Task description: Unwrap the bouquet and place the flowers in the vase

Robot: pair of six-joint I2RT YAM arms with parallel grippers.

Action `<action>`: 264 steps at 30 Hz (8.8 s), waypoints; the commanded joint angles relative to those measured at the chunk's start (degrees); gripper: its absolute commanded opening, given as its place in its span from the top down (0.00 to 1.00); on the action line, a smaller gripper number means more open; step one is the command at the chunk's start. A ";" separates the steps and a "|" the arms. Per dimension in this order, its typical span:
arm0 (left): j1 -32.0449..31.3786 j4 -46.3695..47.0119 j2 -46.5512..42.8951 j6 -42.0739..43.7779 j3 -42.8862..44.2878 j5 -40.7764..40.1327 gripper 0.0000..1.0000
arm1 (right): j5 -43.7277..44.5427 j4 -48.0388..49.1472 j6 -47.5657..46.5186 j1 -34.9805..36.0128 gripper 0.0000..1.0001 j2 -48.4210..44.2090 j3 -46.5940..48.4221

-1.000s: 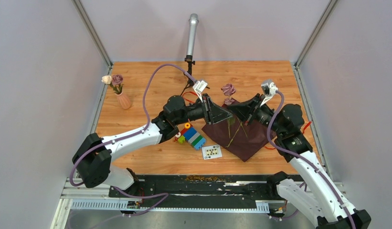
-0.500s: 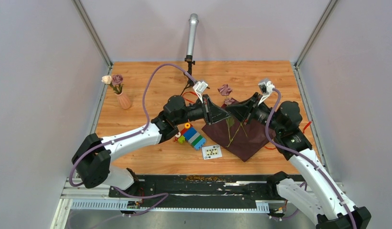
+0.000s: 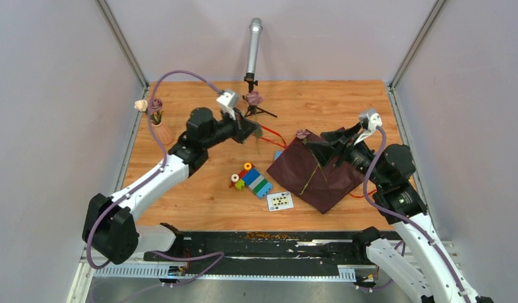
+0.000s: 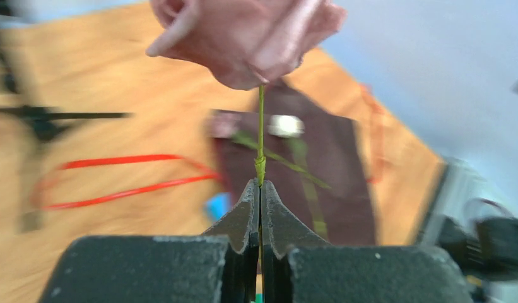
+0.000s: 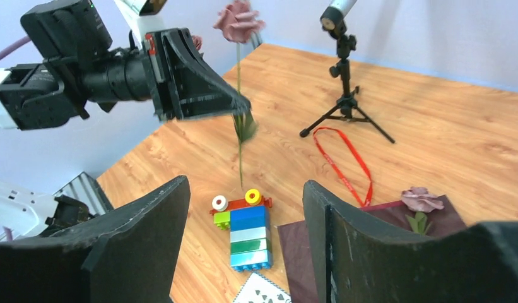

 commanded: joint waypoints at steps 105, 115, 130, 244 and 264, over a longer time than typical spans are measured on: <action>49.26 29.30 11.82 20.34 -12.68 -26.48 0.52 | 16.96 -2.87 -2.65 -0.02 0.25 -5.48 -9.01; 49.27 22.40 5.98 17.86 -12.07 -26.21 0.19 | 16.60 -2.86 -3.25 -0.02 0.25 -5.00 -8.76; 49.29 -19.26 -8.26 14.16 5.65 -28.67 0.08 | 22.89 -9.18 -3.32 -0.02 0.28 -3.17 -4.23; -6.56 20.78 -7.06 -33.76 -4.64 8.73 0.77 | -18.78 16.22 7.49 10.79 1.00 15.99 1.44; -4.82 -5.96 -9.43 -14.75 4.71 5.92 1.00 | -3.52 9.32 4.95 10.78 0.26 8.64 -0.23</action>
